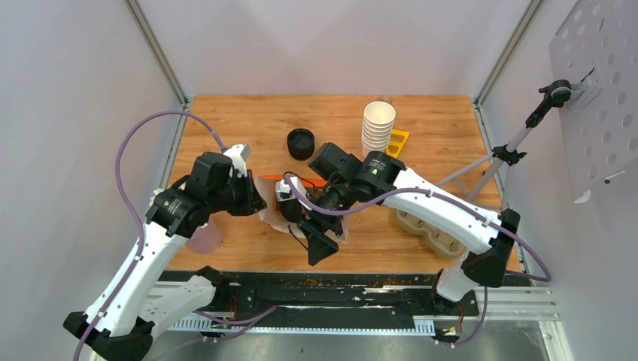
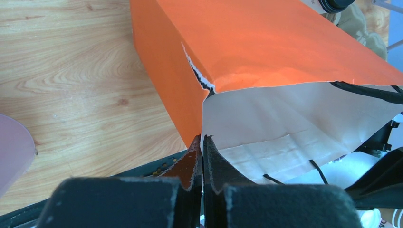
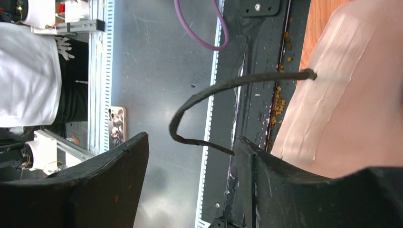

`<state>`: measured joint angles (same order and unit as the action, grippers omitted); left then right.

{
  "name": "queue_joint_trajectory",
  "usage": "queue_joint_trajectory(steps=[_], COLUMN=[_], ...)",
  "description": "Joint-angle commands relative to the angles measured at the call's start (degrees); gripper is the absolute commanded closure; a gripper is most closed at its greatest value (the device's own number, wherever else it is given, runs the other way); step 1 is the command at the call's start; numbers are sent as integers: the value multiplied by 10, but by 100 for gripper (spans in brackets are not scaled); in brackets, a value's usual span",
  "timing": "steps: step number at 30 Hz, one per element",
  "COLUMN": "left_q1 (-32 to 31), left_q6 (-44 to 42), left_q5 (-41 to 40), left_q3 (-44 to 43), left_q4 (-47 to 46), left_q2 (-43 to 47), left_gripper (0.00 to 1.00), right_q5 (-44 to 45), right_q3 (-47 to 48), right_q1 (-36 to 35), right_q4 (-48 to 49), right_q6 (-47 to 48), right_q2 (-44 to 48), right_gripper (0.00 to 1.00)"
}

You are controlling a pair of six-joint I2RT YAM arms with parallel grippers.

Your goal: Pack the takeout coffee

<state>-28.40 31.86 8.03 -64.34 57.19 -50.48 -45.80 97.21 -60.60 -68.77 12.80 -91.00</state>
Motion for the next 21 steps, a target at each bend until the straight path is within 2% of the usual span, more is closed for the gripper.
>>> queue_joint_trajectory(steps=[1, 9, 13, 18, 21], left_q1=[2, 2, 2, 2, 2], left_q6=[6, 1, -3, 1, 3], left_q5=[-1, -5, -11, -8, 0], left_q3=[-9, -17, -28, -15, -7], left_q4=[-21, -20, -20, -24, -33], left_q2=[1, -2, -7, -1, 5], left_gripper=[100, 100, 100, 100, 100], right_q5=[-20, 56, 168, 429, 587], right_q3=[41, 15, 31, 4, -24], right_q1=[7, 26, 34, 39, 61], right_q4=[72, 140, 160, 244, 251], right_q6=[-43, -77, -85, -110, -143], right_q2=[59, 147, 173, 229, 249], right_gripper=[32, 29, 26, 24, 23])
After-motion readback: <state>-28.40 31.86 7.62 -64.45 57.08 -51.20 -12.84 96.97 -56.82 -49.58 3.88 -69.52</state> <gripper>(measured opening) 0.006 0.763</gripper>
